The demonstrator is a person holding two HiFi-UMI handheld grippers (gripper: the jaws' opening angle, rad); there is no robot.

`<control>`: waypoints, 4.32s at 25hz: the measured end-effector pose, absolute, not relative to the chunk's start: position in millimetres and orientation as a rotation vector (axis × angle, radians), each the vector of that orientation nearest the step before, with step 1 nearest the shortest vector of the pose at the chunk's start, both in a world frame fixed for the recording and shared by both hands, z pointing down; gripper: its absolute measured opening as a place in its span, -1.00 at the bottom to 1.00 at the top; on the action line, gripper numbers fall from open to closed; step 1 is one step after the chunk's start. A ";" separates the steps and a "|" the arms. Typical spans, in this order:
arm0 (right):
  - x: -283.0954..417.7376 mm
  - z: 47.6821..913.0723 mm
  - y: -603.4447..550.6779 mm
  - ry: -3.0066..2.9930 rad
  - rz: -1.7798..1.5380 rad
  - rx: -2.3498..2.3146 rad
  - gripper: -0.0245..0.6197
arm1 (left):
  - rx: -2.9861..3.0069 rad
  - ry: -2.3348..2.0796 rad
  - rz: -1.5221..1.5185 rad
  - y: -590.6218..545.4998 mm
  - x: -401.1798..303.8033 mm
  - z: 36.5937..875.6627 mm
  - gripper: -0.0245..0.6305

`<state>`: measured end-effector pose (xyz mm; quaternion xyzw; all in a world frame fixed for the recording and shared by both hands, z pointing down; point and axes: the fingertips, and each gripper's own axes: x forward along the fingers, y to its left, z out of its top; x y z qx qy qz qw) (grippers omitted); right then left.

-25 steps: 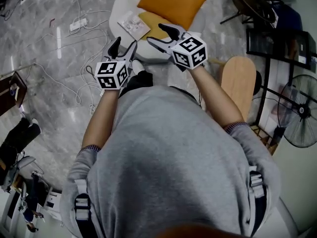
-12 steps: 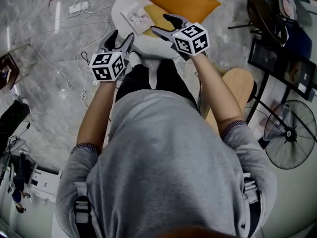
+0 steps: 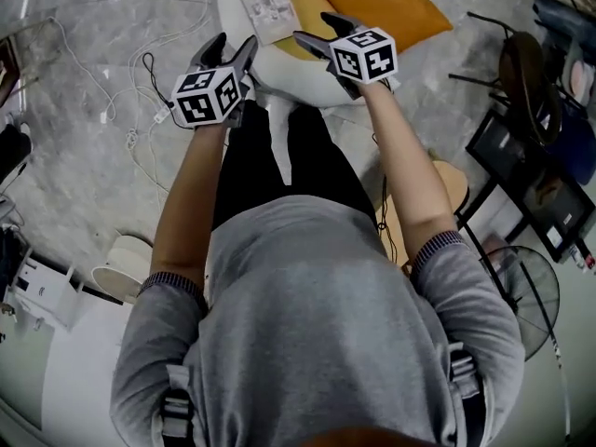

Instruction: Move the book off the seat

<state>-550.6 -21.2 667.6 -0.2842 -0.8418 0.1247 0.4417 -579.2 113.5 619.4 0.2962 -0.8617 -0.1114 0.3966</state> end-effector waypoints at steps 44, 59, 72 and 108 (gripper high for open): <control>-602.1 1134.3 -13.9 -1.818 0.405 -0.583 0.41 | 0.555 -1.808 -0.344 99.2 -607.5 1120.1 0.08; -613.3 1160.6 0.3 -1.830 0.458 -0.602 0.32 | 0.587 -1.775 -0.394 88.8 -606.1 1145.7 0.11; -599.2 1044.5 2.7 -2.013 0.373 -0.572 0.31 | 0.652 -1.847 -0.345 93.2 -597.6 1035.0 0.11; -554.2 507.5 2.3 -2.650 0.248 -0.256 0.30 | 1.287 -2.198 -0.154 88.7 -588.3 506.7 0.11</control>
